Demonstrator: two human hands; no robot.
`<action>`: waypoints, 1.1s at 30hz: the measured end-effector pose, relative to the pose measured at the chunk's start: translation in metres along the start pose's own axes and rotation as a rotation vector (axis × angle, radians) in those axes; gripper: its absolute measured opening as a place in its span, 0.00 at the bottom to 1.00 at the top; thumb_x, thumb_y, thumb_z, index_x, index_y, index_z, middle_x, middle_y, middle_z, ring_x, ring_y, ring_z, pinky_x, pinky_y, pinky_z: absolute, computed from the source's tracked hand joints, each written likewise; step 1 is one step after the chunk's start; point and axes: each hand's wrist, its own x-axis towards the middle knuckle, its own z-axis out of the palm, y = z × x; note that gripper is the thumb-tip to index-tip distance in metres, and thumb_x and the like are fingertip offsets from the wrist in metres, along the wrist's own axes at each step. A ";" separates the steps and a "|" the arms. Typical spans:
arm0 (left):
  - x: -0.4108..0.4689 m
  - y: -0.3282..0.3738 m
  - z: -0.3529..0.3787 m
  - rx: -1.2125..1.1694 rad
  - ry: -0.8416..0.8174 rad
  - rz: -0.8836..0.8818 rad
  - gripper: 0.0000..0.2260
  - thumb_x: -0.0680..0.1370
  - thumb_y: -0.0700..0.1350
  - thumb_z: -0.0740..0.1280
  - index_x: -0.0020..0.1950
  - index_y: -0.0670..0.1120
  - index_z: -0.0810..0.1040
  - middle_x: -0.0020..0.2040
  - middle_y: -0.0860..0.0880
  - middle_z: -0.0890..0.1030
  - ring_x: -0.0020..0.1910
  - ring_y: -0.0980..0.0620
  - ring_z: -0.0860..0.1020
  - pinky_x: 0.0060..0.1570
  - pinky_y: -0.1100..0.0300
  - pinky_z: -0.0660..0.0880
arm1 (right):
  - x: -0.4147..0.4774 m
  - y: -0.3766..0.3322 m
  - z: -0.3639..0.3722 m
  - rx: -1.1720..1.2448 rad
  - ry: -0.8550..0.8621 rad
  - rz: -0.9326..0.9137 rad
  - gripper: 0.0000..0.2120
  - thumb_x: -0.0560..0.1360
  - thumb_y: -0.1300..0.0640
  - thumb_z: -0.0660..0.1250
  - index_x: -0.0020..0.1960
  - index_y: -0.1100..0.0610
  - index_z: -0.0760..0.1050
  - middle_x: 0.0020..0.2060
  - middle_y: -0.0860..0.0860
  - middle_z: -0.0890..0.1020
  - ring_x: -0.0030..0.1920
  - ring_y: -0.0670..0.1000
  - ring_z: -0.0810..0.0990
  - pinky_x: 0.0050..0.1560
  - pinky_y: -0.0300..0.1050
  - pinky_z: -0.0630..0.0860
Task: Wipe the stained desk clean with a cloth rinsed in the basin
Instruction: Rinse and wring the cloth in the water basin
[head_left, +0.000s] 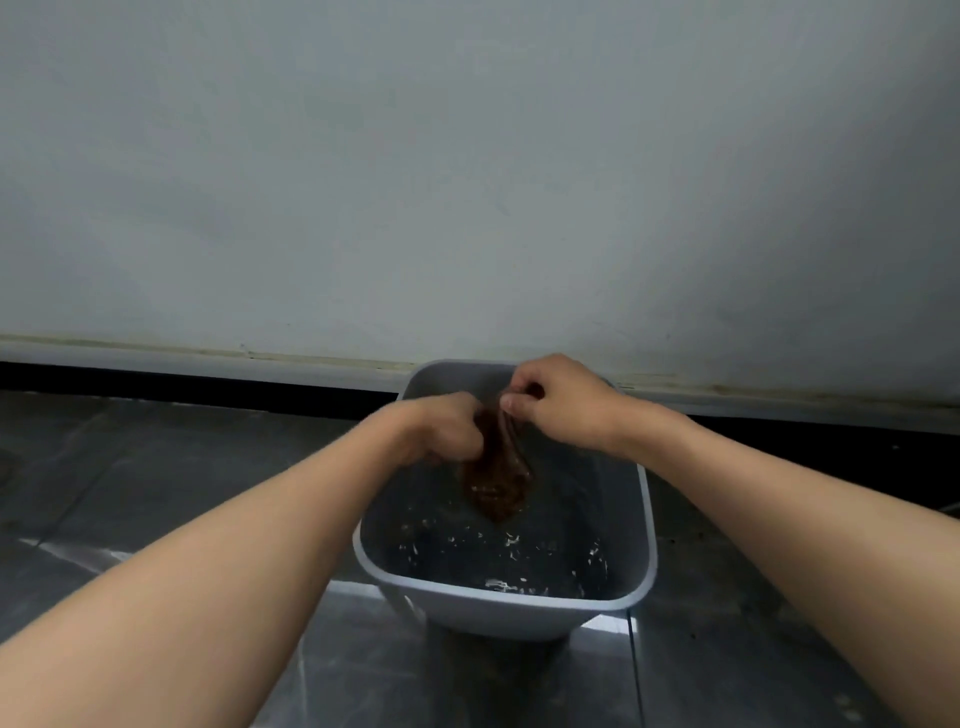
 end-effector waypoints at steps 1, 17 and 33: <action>-0.004 0.001 -0.004 -0.138 -0.084 0.043 0.08 0.77 0.33 0.63 0.52 0.42 0.78 0.48 0.43 0.83 0.46 0.47 0.81 0.46 0.54 0.80 | 0.000 -0.002 0.000 0.016 0.038 -0.015 0.07 0.80 0.55 0.67 0.43 0.52 0.77 0.40 0.47 0.80 0.43 0.47 0.77 0.39 0.40 0.70; 0.004 -0.012 0.007 -0.043 0.328 0.247 0.12 0.74 0.52 0.75 0.38 0.48 0.75 0.36 0.50 0.80 0.36 0.52 0.79 0.34 0.61 0.72 | 0.003 0.010 -0.010 -0.513 -0.156 0.003 0.19 0.76 0.40 0.69 0.39 0.54 0.71 0.39 0.53 0.78 0.43 0.57 0.78 0.39 0.46 0.68; 0.046 -0.048 0.071 0.341 0.113 0.045 0.08 0.75 0.41 0.71 0.54 0.45 0.79 0.56 0.41 0.82 0.55 0.43 0.81 0.53 0.55 0.76 | 0.011 0.067 0.070 -0.634 -0.472 -0.026 0.16 0.80 0.61 0.63 0.67 0.54 0.69 0.61 0.59 0.79 0.59 0.60 0.79 0.59 0.52 0.75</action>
